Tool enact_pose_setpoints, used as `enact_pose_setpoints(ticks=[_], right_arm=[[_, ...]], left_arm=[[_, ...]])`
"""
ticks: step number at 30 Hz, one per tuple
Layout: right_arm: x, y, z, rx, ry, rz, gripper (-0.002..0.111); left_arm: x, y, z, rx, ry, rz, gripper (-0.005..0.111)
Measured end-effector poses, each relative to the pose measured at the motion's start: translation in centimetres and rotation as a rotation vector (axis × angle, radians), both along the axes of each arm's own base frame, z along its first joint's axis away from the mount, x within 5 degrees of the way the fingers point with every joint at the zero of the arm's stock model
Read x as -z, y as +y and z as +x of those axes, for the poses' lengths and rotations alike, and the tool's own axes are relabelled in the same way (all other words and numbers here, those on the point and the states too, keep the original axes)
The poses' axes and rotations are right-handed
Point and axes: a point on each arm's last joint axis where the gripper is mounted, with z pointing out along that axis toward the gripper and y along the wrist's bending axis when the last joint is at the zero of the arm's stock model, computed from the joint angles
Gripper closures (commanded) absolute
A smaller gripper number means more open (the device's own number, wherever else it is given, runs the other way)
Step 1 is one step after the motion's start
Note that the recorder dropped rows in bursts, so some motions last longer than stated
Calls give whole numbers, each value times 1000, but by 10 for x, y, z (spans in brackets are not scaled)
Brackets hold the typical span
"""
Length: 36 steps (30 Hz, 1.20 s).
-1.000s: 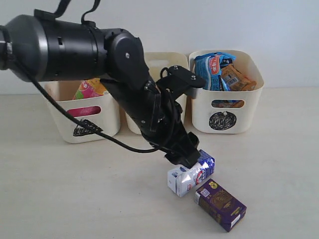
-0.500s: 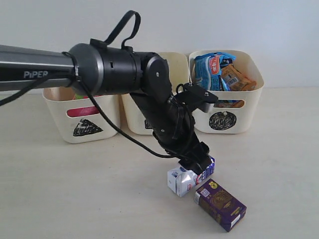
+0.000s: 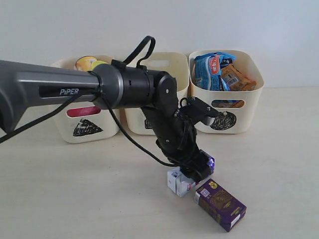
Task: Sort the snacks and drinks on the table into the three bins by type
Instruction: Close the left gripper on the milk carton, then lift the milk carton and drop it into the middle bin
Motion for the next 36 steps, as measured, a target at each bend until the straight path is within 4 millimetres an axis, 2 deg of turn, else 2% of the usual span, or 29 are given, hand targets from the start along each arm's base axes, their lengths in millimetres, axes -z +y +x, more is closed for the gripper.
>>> enact_pose_setpoints(ticks=[3,5,7,10,11,16,19,21,22,23,24,25,27,28,30,36], right_arm=[[0,0,0,0,0,0,109],[0,0,0,0,0,0,109],[0,0,0,0,0,0,109],[0,0,0,0,0,0,109],[0,0,0,0,0,0,109],[0,0,0,0,0,0,109],[0,0,0,0,0,0,109],[0,0,0,0,-2,0,109],[0,0,0,0,-2,0,109],[0,0,0,0,-2,0,109],[0,0,0,0,-2,0,109],[0,0,0,0,-2,0,109],[0,0,0,0,-2,0,109],[0,0,0,0,-2,-2,109],[0,0,0,0,-2,-2,109],[0,0,0,1,-2,-5,109]], left_arm=[[7,1,2,-5,11,10,42],[14,2,3,-6,22,20,48],[19,2,3,-6,29,26,65],[22,2,3,11,28,32,101],[21,2,3,15,24,31,103],[8,5,-1,45,47,57,103],[-18,7,-4,49,17,33,103],[-69,12,-8,31,-57,-34,103],[-83,15,-9,20,-80,-58,103],[-109,22,-8,-13,-134,-111,103],[-118,25,-6,-30,-162,-137,103],[-136,31,-2,-65,-222,-190,103],[-158,45,14,-134,-343,-278,103],[-162,53,26,-170,-410,-305,103],[-164,60,36,-206,-463,-319,103],[-148,76,67,-302,-542,-335,103]])
